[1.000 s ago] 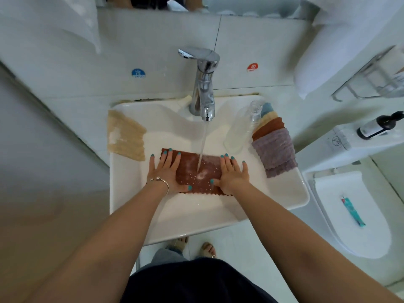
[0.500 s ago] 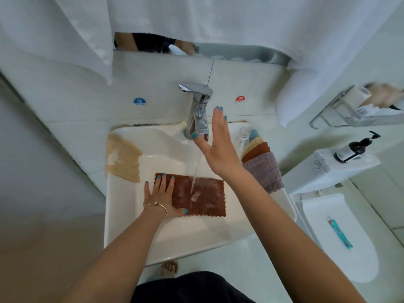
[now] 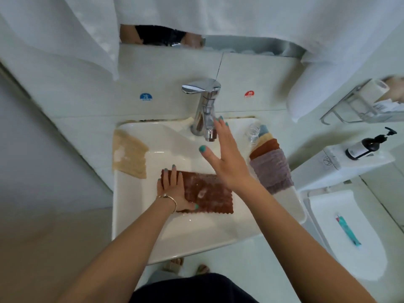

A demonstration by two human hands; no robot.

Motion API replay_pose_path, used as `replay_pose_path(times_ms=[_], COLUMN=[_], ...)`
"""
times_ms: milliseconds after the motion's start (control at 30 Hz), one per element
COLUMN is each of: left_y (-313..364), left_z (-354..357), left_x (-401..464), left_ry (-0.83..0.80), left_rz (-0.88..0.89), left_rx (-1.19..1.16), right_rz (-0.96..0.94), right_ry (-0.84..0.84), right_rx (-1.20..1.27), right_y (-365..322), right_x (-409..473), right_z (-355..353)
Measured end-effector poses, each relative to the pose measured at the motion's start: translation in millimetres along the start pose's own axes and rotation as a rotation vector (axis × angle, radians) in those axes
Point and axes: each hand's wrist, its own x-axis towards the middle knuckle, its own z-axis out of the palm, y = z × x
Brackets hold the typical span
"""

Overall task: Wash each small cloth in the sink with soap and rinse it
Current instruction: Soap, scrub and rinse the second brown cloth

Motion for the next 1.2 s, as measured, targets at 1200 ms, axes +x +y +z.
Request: replay_pose_path(times_ms=[1200], left_y=[23], left_z=[-25], left_x=[8], left_ry=[-0.093], left_rz=[0.204], left_rx=[-1.547], right_rz=[0.588], right_ry=[-0.481], right_rx=[0.661], right_y=[108], right_x=[-35], right_z=[-11])
